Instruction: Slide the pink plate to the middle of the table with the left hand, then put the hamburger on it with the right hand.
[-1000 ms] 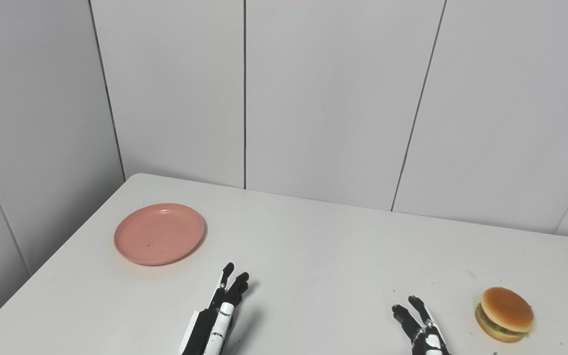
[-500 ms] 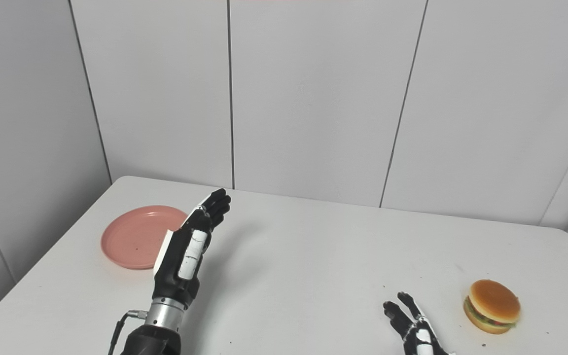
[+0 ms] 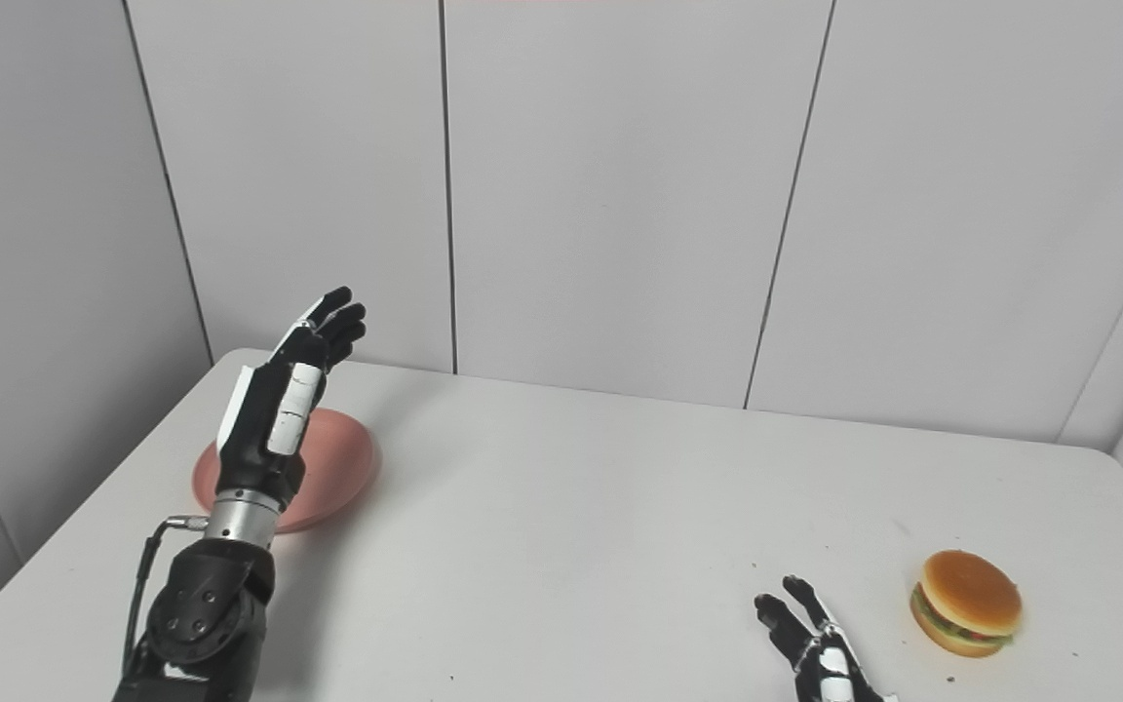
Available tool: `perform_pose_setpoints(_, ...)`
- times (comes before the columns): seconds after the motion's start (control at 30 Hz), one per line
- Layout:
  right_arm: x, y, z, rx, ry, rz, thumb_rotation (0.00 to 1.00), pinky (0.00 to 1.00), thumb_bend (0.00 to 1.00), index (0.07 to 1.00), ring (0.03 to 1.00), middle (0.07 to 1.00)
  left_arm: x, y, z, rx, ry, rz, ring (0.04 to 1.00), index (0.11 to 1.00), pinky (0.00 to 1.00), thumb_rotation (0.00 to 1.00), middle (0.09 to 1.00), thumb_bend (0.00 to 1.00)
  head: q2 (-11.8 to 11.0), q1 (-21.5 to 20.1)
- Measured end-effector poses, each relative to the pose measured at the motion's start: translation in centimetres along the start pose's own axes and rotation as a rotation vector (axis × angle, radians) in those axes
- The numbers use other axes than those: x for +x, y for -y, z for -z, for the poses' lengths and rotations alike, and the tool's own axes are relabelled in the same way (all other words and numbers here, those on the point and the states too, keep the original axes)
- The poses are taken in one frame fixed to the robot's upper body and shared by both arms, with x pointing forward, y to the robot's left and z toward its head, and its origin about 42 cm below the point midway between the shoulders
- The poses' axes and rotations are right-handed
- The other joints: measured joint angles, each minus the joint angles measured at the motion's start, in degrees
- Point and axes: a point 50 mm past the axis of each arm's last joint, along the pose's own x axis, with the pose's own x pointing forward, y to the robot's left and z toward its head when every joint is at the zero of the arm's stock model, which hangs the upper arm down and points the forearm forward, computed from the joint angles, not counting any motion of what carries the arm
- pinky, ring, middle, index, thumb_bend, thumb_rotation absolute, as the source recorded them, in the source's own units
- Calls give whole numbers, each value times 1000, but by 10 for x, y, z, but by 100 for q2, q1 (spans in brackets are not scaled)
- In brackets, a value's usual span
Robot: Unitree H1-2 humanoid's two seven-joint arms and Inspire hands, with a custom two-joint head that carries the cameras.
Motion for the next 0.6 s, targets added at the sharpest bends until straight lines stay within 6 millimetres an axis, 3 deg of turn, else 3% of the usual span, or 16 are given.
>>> perform_pose_setpoints(0.37, 0, 0, 0, -2, 0, -1, 1000, 909, 755, 869, 842, 801, 42, -62, 11, -8, -11, -76, 877, 877, 868, 905, 870, 961, -9, -18)
perform_pose_setpoints(0.6, 0, 0, 0, -6, -1, -1, 1000, 913, 751, 865, 840, 798, 43, -100, 44, 1, -93, -136, 863, 853, 866, 879, 883, 989, 17, -26)
